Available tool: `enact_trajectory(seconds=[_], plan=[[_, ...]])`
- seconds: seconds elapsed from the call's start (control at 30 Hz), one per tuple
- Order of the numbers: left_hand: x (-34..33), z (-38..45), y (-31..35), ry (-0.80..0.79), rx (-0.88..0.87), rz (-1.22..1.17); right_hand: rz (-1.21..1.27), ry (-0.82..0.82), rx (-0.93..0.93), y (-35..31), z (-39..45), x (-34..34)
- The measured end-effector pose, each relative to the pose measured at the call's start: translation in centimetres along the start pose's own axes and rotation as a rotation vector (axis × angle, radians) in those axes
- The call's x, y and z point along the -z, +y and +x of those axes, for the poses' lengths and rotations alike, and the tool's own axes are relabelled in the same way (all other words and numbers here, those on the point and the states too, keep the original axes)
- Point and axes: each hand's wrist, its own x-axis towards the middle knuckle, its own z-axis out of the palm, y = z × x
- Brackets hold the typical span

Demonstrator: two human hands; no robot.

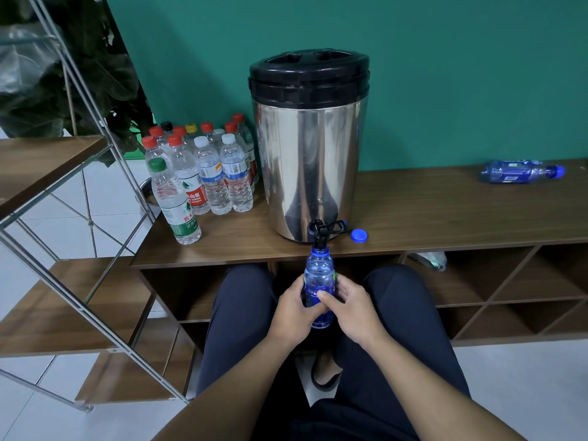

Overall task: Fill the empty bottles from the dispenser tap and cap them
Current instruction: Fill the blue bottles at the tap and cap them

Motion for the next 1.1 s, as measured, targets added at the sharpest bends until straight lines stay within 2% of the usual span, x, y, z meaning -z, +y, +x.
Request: enact_trajectory(seconds=[0.77,0.97,1.1], plan=[[-0.2,0.4,-0.2,0.044,0.0,-0.11,-0.11,-0.004,-0.013,-2.2,-0.2,0.4],[-0.2,0.8,-0.7,0.044,0.03,-0.095,-0.13,0.154,-0.096,-4.1,1.5,1.9],[-0.2,1.0,-1.2,0.039,0.041,-0.081,-0.102,0.213,-0.024,-6.3,3.3,3.1]])
